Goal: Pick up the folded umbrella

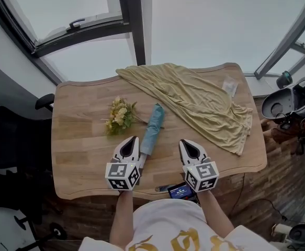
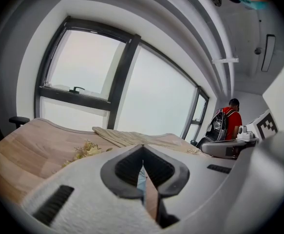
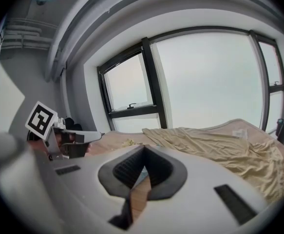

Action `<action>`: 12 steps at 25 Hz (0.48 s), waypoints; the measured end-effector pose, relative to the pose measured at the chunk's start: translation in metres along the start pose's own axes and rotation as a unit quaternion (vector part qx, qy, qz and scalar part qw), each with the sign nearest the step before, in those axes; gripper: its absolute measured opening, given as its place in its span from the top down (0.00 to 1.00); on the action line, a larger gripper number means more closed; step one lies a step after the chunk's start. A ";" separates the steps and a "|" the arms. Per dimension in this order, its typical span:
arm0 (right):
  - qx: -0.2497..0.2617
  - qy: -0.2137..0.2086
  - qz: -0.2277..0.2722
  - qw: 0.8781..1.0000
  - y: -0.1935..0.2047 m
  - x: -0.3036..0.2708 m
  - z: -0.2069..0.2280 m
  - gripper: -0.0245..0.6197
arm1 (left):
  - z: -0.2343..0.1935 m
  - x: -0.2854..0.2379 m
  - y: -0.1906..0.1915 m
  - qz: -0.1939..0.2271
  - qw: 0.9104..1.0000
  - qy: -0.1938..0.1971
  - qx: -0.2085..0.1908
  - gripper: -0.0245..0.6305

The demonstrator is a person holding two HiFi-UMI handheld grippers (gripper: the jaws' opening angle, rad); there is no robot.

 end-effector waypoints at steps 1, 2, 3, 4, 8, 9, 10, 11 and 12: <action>0.000 -0.002 -0.001 1.000 0.000 -0.002 0.000 0.95 | -0.001 -0.001 0.000 -0.002 1.000 -0.001 -0.001 0.95; 0.000 -0.005 -0.002 1.000 0.000 -0.004 0.001 0.95 | -0.002 -0.002 0.000 -0.003 1.000 -0.004 -0.002 0.95; 0.001 -0.006 -0.002 1.000 0.000 -0.007 0.002 0.95 | -0.004 -0.004 0.000 -0.003 1.000 -0.007 -0.003 0.95; 0.001 -0.007 -0.003 1.000 0.000 -0.010 0.003 0.95 | -0.006 -0.007 0.000 -0.003 1.000 -0.012 -0.003 0.95; -0.006 -0.006 -0.014 1.000 0.003 -0.018 0.010 0.95 | -0.009 -0.015 0.005 -0.012 1.000 -0.018 -0.001 0.95; -0.007 -0.004 -0.020 1.000 0.004 -0.019 0.012 0.95 | -0.009 -0.018 0.007 -0.017 1.000 -0.017 -0.002 0.95; -0.008 -0.001 -0.025 1.000 0.005 -0.021 0.015 0.95 | -0.009 -0.021 0.008 -0.021 1.000 -0.016 -0.002 0.95; -0.009 0.002 -0.030 1.000 0.006 -0.023 0.017 0.95 | -0.009 -0.024 0.010 -0.025 1.000 -0.014 -0.002 0.95; -0.011 0.004 -0.033 0.999 0.007 -0.025 0.020 0.95 | -0.009 -0.027 0.011 -0.029 0.999 -0.013 -0.001 0.95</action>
Point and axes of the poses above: the fingertips, and each gripper's own axes: x backward along the fingers, z to its right, y out of its underside, the point moved 10 cm from there along x, backward along the fingers, and after that the axes turned 10 degrees about -x, right-handed, at the moved point
